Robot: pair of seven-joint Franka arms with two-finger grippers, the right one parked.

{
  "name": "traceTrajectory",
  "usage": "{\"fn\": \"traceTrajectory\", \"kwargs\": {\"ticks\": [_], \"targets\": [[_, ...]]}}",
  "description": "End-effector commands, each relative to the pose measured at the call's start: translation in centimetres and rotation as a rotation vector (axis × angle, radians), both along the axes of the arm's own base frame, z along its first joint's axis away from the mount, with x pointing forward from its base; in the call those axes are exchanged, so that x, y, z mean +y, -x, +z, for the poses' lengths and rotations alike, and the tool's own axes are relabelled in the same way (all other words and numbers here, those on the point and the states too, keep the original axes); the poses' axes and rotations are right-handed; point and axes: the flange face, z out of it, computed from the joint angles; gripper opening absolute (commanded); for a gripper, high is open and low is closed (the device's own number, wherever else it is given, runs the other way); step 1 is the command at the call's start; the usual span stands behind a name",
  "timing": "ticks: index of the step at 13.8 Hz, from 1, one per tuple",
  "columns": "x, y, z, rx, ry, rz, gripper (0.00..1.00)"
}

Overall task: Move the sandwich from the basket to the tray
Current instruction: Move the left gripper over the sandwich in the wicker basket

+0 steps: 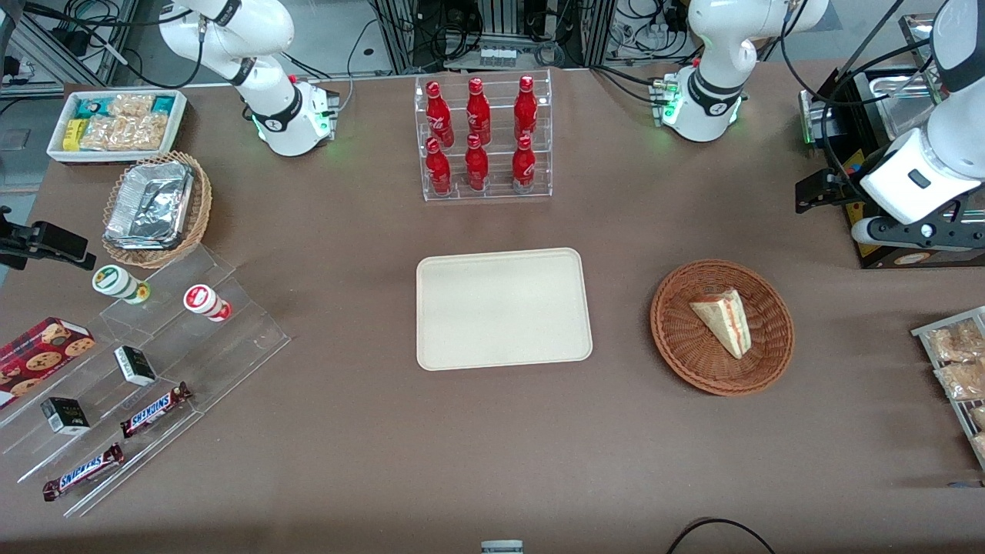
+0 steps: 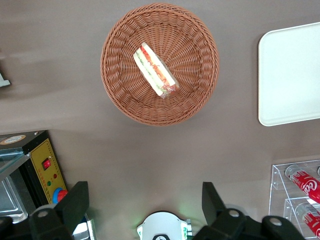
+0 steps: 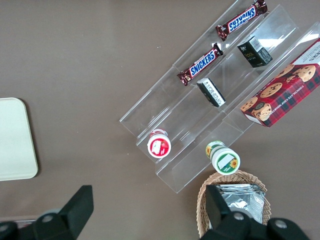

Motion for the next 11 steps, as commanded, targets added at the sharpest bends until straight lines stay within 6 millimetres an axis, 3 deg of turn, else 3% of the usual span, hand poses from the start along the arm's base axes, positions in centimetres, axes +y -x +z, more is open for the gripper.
{"fn": "traceTrajectory", "kwargs": {"ticks": [1,5,11], "targets": [[0.3,0.4,0.7,0.001,0.005,0.0,1.0],[-0.1,0.0,-3.3,0.029,0.003,-0.009,1.0],[-2.0,-0.4,-12.8,-0.037,-0.008,-0.045,1.0]]}}
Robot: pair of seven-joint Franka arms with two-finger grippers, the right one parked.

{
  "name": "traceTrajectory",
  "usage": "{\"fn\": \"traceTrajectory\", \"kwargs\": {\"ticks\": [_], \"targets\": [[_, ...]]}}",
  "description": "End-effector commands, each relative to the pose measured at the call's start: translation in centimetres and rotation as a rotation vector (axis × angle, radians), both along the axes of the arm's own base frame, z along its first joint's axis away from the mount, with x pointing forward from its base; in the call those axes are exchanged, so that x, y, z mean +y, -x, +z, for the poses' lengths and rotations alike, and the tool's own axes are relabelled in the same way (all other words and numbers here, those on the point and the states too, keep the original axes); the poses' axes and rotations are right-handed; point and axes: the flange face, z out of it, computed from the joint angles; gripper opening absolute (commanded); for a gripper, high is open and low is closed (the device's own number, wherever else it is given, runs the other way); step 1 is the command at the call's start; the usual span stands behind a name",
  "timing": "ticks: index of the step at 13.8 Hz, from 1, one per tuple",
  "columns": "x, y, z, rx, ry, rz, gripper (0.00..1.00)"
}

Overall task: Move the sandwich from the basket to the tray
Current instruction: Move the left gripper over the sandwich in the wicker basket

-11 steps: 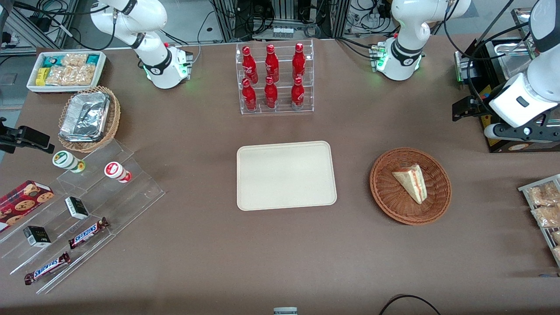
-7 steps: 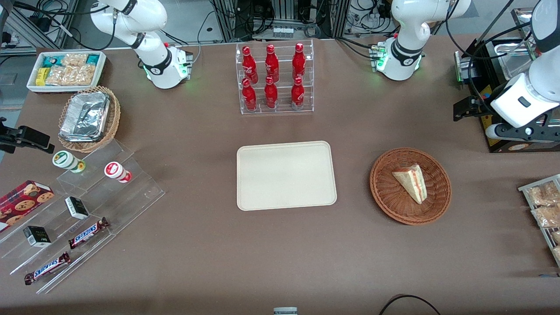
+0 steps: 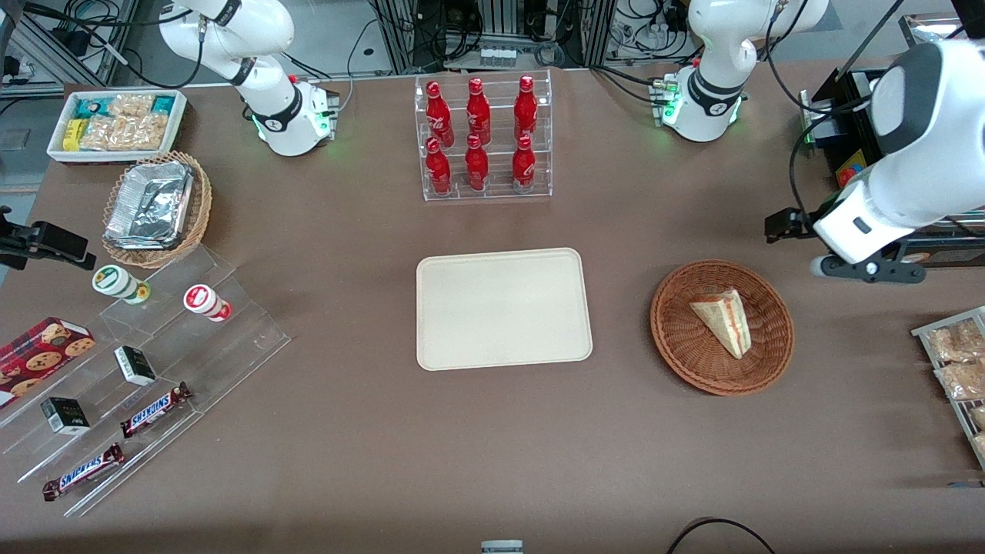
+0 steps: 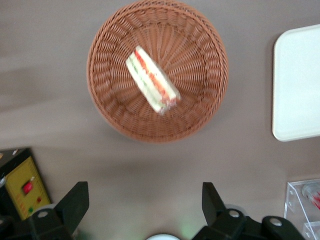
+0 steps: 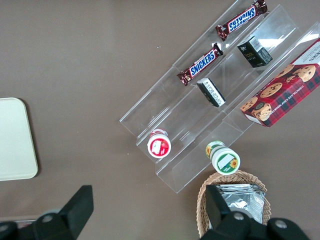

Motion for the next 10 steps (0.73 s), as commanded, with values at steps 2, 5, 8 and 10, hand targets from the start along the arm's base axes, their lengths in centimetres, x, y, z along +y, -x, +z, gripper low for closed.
{"fn": "traceTrajectory", "kwargs": {"ticks": [2,5,8,10], "targets": [[-1.1,0.8,-5.1,-0.06,-0.025,-0.032,1.0],[-0.8,1.2,-8.2,-0.116,-0.018,-0.019,1.0],[-0.6,1.7,-11.5,-0.17,-0.019,0.101,1.0],[-0.6,1.5,-12.5,-0.17,-0.025,0.208,1.0]]}}
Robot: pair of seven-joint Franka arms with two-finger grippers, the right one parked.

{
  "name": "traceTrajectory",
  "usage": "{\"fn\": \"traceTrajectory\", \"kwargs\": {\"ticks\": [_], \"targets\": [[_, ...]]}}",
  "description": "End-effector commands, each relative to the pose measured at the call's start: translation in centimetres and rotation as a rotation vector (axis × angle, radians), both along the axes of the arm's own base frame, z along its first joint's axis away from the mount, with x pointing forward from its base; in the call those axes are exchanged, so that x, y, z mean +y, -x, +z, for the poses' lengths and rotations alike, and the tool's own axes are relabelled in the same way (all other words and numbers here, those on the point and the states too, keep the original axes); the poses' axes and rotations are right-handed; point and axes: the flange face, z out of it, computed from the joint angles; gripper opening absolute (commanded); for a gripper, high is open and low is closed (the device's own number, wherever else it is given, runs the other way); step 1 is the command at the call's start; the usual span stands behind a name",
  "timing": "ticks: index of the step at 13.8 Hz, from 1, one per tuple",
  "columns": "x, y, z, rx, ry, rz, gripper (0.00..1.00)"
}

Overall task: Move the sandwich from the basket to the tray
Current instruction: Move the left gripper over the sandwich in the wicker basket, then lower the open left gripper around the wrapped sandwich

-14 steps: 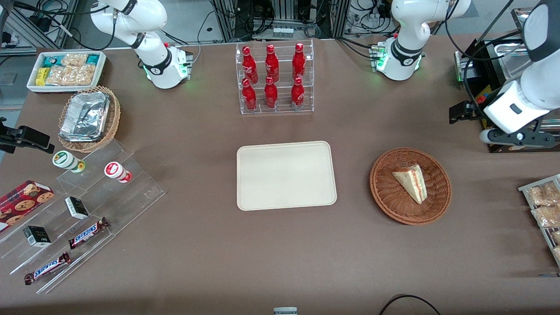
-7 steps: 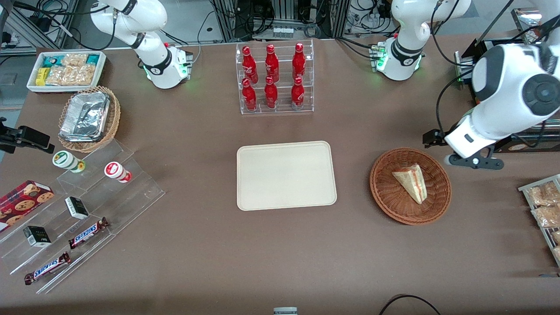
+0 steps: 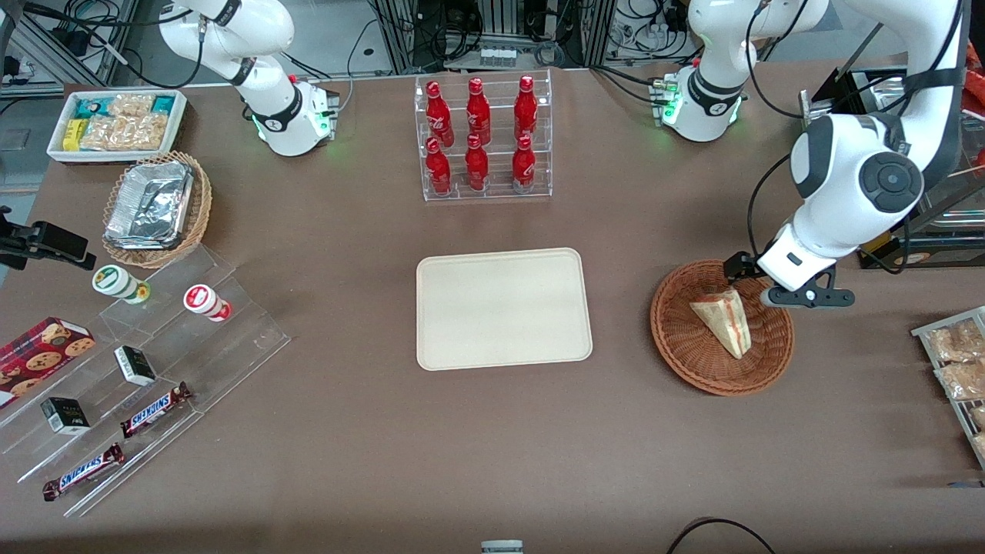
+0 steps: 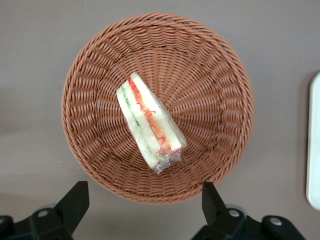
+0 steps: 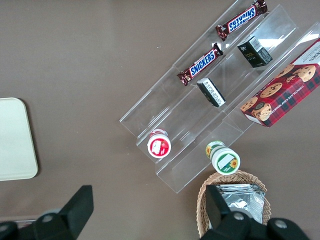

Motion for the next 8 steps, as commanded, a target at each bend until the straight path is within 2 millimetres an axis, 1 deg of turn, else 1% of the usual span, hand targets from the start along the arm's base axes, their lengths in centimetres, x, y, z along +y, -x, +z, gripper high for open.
{"fn": "traceTrajectory", "kwargs": {"ticks": [1,5,7,8], "targets": [[-0.1,-0.1,-0.6,-0.036,-0.009,0.152,1.0],[-0.3,-0.4,-3.0,-0.009,-0.016,0.481,1.0],[-0.5,-0.6,-3.4,-0.019,-0.012,0.59,1.0],[-0.5,-0.8,-4.1,-0.022,-0.009,0.628,1.0]]}}
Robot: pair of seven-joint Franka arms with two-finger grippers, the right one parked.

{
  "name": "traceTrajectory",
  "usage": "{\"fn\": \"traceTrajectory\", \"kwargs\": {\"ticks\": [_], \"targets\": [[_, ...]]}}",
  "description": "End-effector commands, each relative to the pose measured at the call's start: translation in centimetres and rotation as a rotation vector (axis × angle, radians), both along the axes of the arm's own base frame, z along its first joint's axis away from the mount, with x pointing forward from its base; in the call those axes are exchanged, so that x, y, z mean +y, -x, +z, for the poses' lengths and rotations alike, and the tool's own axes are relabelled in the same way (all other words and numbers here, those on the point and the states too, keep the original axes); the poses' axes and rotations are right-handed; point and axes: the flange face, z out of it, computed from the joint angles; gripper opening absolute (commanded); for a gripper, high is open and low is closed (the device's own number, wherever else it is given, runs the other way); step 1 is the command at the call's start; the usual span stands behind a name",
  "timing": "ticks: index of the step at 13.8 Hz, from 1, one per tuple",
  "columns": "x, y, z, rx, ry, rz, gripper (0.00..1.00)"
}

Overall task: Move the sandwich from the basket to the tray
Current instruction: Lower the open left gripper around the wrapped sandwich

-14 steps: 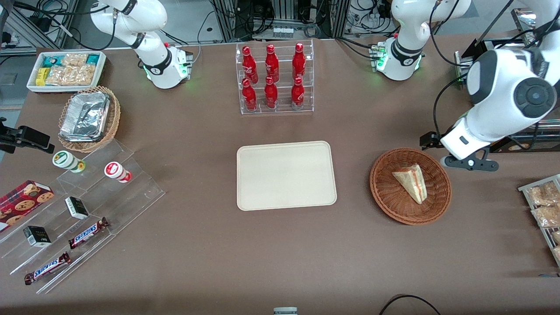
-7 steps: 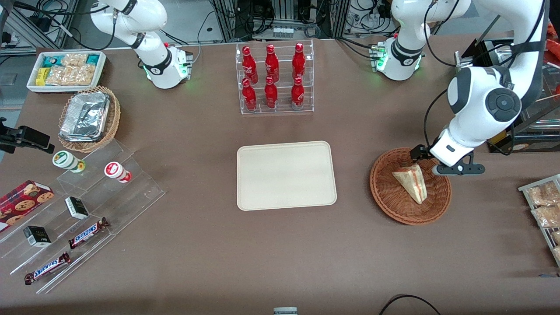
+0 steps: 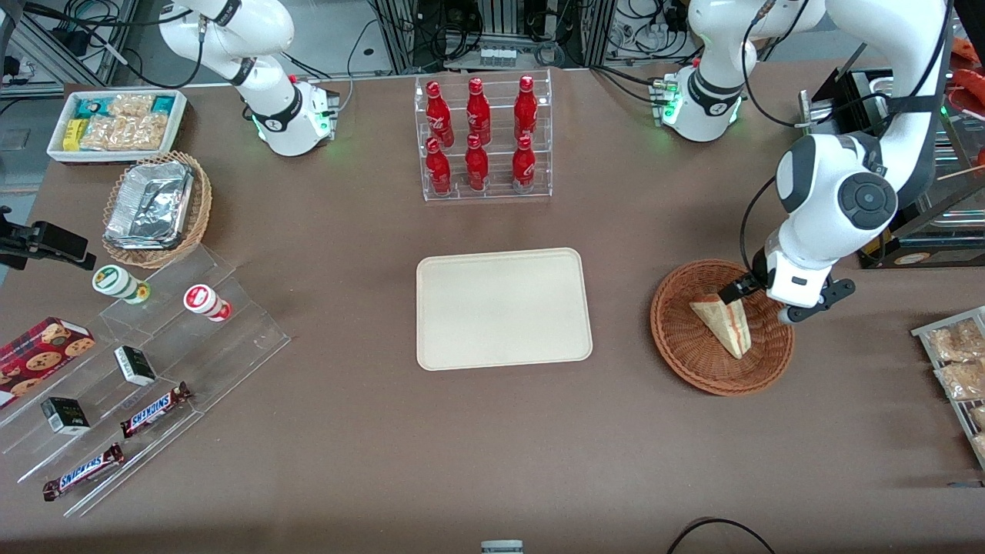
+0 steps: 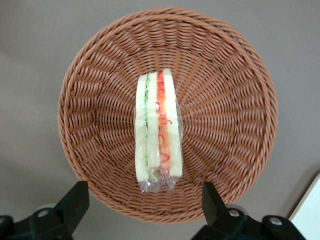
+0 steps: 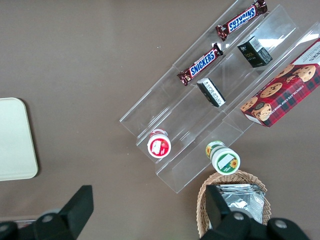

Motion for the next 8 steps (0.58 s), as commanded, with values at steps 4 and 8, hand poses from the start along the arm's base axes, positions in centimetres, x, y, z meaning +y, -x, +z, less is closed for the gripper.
{"fn": "traceTrajectory", "kwargs": {"ticks": [4,8], "targets": [[-0.4,-0.6,-2.6,-0.008,-0.005,0.173,1.0],[-0.4,-0.8,-4.5,0.007,-0.005,0.167,1.0]]}}
